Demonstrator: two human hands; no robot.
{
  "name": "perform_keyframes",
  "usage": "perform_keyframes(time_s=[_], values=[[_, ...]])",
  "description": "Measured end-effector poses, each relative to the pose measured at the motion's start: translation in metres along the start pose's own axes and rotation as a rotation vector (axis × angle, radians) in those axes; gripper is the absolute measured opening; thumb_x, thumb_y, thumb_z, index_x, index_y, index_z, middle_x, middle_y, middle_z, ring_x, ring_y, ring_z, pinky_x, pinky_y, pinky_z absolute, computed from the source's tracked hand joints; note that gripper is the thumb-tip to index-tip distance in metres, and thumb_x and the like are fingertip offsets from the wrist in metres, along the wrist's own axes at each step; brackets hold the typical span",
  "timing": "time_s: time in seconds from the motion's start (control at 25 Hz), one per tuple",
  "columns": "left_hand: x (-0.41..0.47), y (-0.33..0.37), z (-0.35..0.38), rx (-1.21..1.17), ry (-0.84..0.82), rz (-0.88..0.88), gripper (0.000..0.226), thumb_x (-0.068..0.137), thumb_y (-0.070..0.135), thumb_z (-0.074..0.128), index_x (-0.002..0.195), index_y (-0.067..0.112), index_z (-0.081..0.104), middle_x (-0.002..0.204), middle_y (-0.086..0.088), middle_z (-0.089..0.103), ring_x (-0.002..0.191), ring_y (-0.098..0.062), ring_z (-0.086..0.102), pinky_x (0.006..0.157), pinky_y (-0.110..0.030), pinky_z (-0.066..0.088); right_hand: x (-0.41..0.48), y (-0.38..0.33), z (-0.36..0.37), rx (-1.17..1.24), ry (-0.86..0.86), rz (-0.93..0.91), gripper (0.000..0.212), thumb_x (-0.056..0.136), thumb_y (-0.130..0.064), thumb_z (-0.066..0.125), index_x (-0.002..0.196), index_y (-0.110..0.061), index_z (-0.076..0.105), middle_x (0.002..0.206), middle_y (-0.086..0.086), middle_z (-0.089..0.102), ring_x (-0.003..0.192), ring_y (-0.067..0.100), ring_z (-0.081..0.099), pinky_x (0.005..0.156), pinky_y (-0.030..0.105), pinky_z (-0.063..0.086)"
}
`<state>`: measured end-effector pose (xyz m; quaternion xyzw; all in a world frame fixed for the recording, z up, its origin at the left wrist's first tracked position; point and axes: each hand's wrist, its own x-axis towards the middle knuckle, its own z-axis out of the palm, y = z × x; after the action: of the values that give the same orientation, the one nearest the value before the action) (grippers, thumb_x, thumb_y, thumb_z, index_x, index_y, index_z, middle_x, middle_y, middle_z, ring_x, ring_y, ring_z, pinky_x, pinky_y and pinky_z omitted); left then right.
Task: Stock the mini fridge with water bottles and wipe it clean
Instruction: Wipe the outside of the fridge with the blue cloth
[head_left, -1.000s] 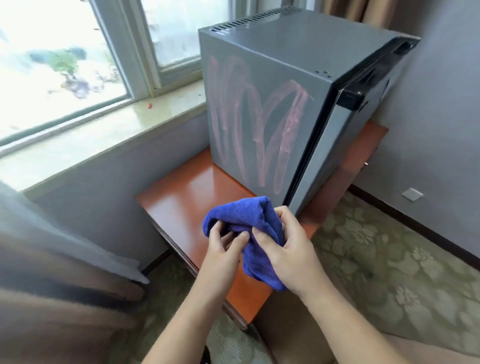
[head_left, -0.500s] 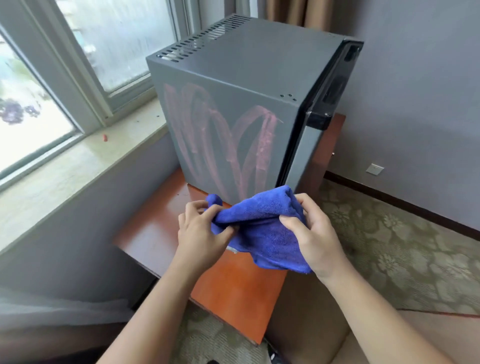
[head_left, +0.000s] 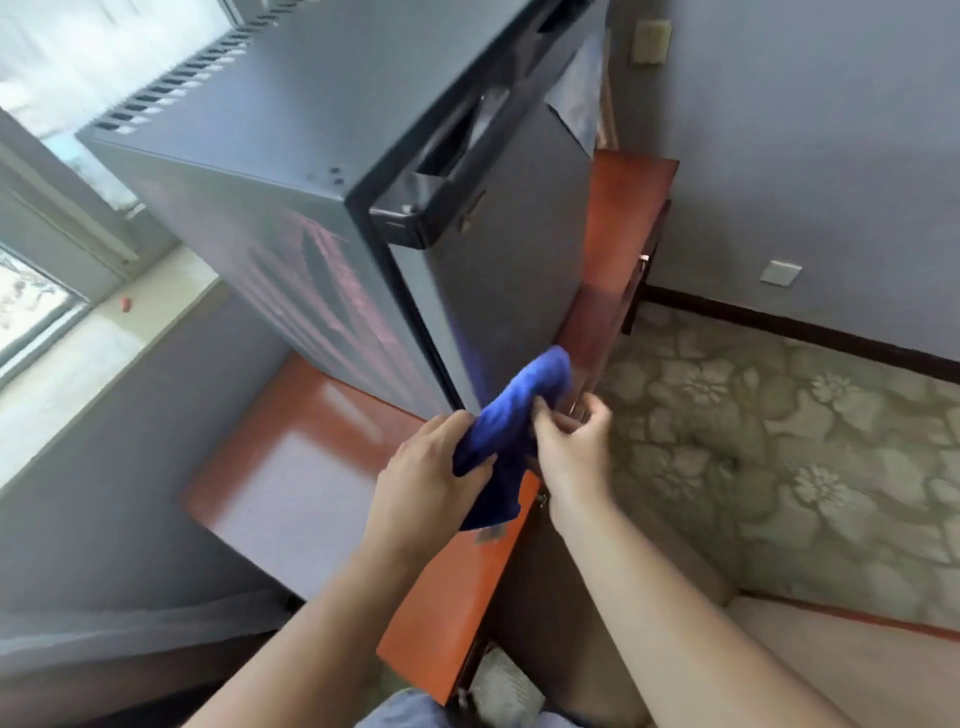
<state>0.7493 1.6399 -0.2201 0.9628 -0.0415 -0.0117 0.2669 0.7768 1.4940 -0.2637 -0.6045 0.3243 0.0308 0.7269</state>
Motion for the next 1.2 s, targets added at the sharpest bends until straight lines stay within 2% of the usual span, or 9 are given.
perform_keyframes(time_s=[0.08,0.2,0.4,0.56,0.72,0.8,0.96,1.12,1.2], values=[[0.008,0.000,0.007,0.005,-0.004,-0.009,0.016,0.076,0.041,0.055,0.084,0.034,0.044,0.082,0.010,0.054,0.075,-0.017,0.055,0.066,-0.041,0.051,0.007,0.014,0.006,0.043,-0.099,0.087,0.084,0.069,-0.057,0.070,0.143,-0.026,0.044,0.101,-0.016,0.077,0.107,0.016,0.072,0.098,0.045,0.056],[0.018,-0.008,0.013,0.046,-0.037,0.010,0.018,0.076,0.033,0.062,0.090,0.035,0.050,0.084,0.010,0.053,0.077,-0.016,0.055,0.068,-0.042,0.052,0.015,0.021,0.017,0.066,-0.265,0.212,0.054,0.088,-0.051,0.055,0.129,-0.017,0.064,0.118,0.003,0.073,0.119,0.027,0.067,0.100,0.040,0.052],[0.029,-0.020,0.014,0.070,-0.086,-0.066,0.022,0.080,0.030,0.070,0.081,0.025,0.049,0.073,0.009,0.058,0.069,-0.011,0.054,0.061,-0.032,0.047,0.013,0.022,0.044,0.063,-0.341,0.355,0.065,0.091,-0.071,0.041,0.147,-0.041,0.048,0.150,-0.006,0.052,0.140,0.018,0.046,0.120,0.042,0.031],[0.038,-0.031,0.009,0.071,-0.113,-0.152,0.025,0.084,0.035,0.071,0.080,0.022,0.049,0.068,0.005,0.059,0.065,-0.013,0.053,0.057,-0.022,0.039,0.023,0.016,0.059,-0.073,-0.343,0.250,0.067,0.104,-0.058,0.035,0.162,-0.040,0.009,0.170,-0.005,0.015,0.155,0.019,0.019,0.125,0.039,0.017],[0.032,-0.021,-0.012,-0.019,-0.036,-0.104,0.033,0.083,0.027,0.076,0.073,0.018,0.046,0.059,-0.001,0.051,0.057,-0.015,0.042,0.053,-0.022,0.036,0.010,0.010,0.061,-0.046,-0.272,0.025,0.065,0.104,-0.050,0.045,0.162,-0.038,0.017,0.166,-0.008,0.028,0.151,0.016,0.032,0.120,0.031,0.028],[0.028,-0.013,-0.030,-0.067,0.016,-0.085,0.029,0.084,0.024,0.077,0.073,0.020,0.050,0.060,0.000,0.054,0.058,-0.016,0.047,0.052,-0.023,0.037,0.001,-0.001,0.063,-0.058,-0.232,-0.140,0.067,0.103,-0.047,0.050,0.162,-0.033,0.022,0.167,-0.011,0.025,0.153,0.007,0.025,0.124,0.028,0.024],[0.025,-0.004,-0.054,-0.128,0.076,-0.071,0.020,0.083,0.020,0.077,0.079,0.021,0.057,0.065,0.001,0.059,0.063,-0.018,0.053,0.057,-0.031,0.042,-0.008,-0.012,0.072,-0.020,-0.247,-0.217,0.065,0.105,-0.044,0.047,0.162,-0.035,0.018,0.166,-0.025,0.014,0.149,-0.010,0.013,0.106,-0.005,0.012],[0.036,-0.012,-0.030,-0.096,-0.018,-0.114,0.026,0.084,0.023,0.075,0.073,0.024,0.050,0.065,0.007,0.057,0.059,-0.011,0.049,0.054,-0.020,0.039,0.013,0.010,0.077,0.051,-0.265,-0.034,0.065,0.103,-0.056,0.041,0.160,-0.045,0.012,0.169,-0.013,0.017,0.154,0.007,0.020,0.126,0.034,0.020],[0.047,-0.022,-0.009,-0.052,-0.068,-0.153,0.026,0.083,0.026,0.074,0.073,0.022,0.050,0.062,0.007,0.056,0.060,-0.010,0.050,0.055,-0.018,0.038,0.029,0.025,0.077,0.067,-0.228,0.055,0.062,0.105,-0.054,0.041,0.161,-0.043,0.016,0.169,-0.008,0.022,0.154,0.013,0.024,0.126,0.039,0.022]])
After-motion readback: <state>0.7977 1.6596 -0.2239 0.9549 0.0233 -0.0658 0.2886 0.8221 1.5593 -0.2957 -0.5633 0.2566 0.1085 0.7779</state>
